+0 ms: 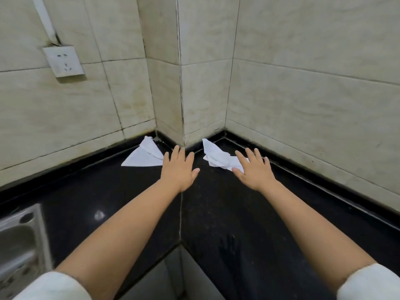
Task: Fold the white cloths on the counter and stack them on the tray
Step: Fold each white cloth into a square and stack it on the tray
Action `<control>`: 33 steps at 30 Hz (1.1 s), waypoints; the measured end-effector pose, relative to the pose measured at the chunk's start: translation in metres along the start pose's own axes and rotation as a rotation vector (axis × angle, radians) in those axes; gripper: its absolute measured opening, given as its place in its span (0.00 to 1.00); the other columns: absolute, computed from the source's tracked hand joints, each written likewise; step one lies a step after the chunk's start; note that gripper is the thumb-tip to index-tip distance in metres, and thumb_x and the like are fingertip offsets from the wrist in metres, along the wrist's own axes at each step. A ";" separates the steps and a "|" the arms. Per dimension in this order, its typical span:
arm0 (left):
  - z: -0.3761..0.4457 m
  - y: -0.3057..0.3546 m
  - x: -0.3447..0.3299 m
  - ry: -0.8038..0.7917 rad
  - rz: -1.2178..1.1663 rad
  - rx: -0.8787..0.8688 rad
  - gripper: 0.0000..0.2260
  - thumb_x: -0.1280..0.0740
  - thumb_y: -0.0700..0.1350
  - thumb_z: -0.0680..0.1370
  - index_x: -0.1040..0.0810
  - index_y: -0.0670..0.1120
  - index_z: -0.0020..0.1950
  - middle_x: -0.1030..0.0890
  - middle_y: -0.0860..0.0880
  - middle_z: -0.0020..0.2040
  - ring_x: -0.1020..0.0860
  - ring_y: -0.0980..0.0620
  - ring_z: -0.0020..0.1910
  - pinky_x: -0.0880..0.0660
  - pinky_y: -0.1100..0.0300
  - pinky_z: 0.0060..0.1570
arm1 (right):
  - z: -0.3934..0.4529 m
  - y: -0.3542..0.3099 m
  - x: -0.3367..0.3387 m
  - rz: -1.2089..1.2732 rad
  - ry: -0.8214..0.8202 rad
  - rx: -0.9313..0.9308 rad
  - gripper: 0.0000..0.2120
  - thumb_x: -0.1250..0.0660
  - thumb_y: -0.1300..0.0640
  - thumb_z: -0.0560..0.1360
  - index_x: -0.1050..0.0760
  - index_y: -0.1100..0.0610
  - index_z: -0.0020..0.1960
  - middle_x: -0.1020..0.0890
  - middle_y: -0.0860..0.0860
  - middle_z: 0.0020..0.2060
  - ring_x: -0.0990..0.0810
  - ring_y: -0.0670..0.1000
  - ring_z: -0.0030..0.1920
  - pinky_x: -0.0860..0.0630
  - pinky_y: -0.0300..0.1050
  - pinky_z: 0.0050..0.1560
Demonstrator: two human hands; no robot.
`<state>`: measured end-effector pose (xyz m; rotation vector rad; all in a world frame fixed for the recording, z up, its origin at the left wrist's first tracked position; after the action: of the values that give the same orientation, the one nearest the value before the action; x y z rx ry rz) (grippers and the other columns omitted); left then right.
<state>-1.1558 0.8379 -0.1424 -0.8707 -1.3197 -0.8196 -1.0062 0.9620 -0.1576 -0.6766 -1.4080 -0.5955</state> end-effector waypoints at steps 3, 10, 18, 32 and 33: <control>0.052 -0.020 -0.021 -0.033 -0.008 -0.074 0.26 0.50 0.55 0.81 0.49 0.46 0.76 0.50 0.42 0.77 0.55 0.44 0.76 0.53 0.46 0.73 | 0.040 0.002 -0.023 -0.005 -0.037 -0.091 0.27 0.50 0.44 0.80 0.52 0.50 0.75 0.49 0.55 0.75 0.55 0.58 0.75 0.51 0.59 0.72; 0.133 -0.011 -0.089 -0.152 -0.061 -0.230 0.25 0.49 0.54 0.81 0.48 0.45 0.76 0.48 0.42 0.77 0.53 0.44 0.76 0.52 0.48 0.74 | 0.098 0.029 -0.092 -0.002 -0.201 -0.279 0.27 0.48 0.44 0.79 0.50 0.50 0.74 0.46 0.55 0.74 0.52 0.59 0.75 0.46 0.59 0.72; 0.197 0.004 -0.159 -0.310 -0.128 -0.214 0.25 0.49 0.53 0.82 0.50 0.45 0.76 0.51 0.44 0.77 0.56 0.46 0.76 0.55 0.49 0.74 | 0.200 0.038 -0.158 -0.047 -0.229 -0.186 0.22 0.42 0.61 0.76 0.36 0.54 0.69 0.31 0.57 0.62 0.33 0.57 0.62 0.34 0.48 0.57; 0.230 0.067 -0.175 0.071 -0.559 -0.434 0.14 0.43 0.46 0.71 0.19 0.46 0.36 0.18 0.51 0.34 0.19 0.50 0.35 0.23 0.58 0.41 | 0.163 0.047 -0.130 0.263 0.169 0.213 0.12 0.39 0.54 0.71 0.22 0.58 0.35 0.23 0.51 0.50 0.30 0.52 0.54 0.31 0.44 0.52; 0.225 0.067 -0.169 0.060 -0.576 -0.476 0.14 0.43 0.46 0.72 0.19 0.45 0.36 0.18 0.50 0.34 0.19 0.49 0.35 0.24 0.58 0.40 | 0.157 0.047 -0.125 0.250 0.139 0.226 0.12 0.41 0.53 0.72 0.23 0.57 0.37 0.20 0.51 0.49 0.29 0.53 0.57 0.33 0.46 0.55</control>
<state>-1.2122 1.0706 -0.3045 -0.8232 -1.3612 -1.6463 -1.0882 1.1070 -0.2790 -0.6058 -1.2159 -0.2763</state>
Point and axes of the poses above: each hand's wrist, its own z-axis towards the middle knuckle, its own x-axis out of the back of the hand, y = z × x, the point moved 7 cm from there along z, towards the middle knuckle
